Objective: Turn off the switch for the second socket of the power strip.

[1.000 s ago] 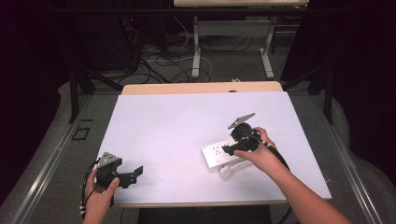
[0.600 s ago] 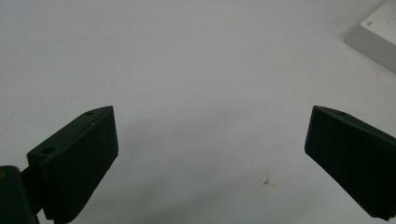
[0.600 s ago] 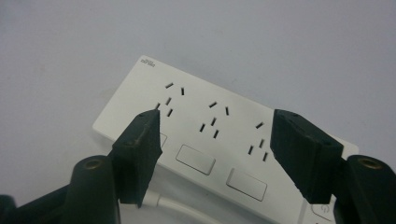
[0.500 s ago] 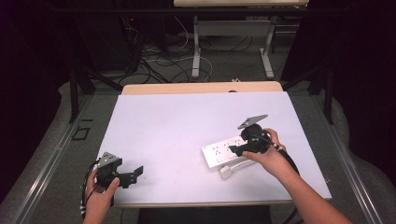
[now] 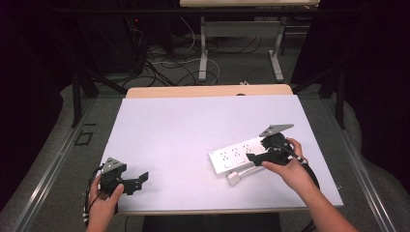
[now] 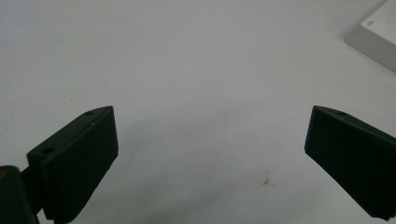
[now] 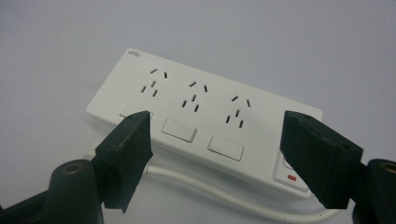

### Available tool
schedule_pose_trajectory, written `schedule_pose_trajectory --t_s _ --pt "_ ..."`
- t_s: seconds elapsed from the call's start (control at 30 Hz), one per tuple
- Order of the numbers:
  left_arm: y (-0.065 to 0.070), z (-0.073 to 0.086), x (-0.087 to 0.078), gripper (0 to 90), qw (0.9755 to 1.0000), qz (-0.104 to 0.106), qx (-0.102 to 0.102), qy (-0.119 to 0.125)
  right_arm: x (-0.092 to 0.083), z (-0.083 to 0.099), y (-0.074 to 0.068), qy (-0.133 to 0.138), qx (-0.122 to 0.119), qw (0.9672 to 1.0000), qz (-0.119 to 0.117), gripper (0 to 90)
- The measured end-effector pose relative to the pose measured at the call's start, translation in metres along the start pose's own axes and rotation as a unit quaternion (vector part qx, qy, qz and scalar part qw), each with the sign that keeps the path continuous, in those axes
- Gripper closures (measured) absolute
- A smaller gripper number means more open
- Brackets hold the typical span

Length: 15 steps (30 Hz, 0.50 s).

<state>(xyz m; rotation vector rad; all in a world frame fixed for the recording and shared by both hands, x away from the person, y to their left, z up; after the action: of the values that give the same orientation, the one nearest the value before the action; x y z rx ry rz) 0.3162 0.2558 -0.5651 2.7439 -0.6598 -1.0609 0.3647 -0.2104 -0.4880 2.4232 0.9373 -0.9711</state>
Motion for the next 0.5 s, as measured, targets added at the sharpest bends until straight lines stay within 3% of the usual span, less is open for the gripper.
schedule_pose_trajectory --t_s 0.17,0.4,0.5 --pt "0.000 0.000 0.000 2.8 1.0000 -0.001 -0.001 -0.001 -0.005 0.007 0.004 0.005 0.006 0.9999 0.010 16.6" --pt "0.000 0.000 0.000 2.8 1.0000 -0.001 0.000 -0.001 -0.016 0.019 0.010 0.024 0.022 0.9991 0.026 14.0" --pt "0.000 0.000 0.000 2.8 1.0000 -0.001 0.000 -0.002 -0.021 0.025 0.014 0.031 0.032 0.9983 0.037 6.4"
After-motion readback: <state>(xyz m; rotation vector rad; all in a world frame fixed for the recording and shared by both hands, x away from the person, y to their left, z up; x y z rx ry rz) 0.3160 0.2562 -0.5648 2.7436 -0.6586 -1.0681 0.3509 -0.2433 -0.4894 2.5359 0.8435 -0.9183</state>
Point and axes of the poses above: each handheld gripper's, and its own axes: x roughly forward along the jaws, z roughly out of its underside, y roughly to its right, the point moved 3 cm from there along x, roughly forward along the jaws, and after that the axes turned 7 degrees about -x, right-handed, at the moved point
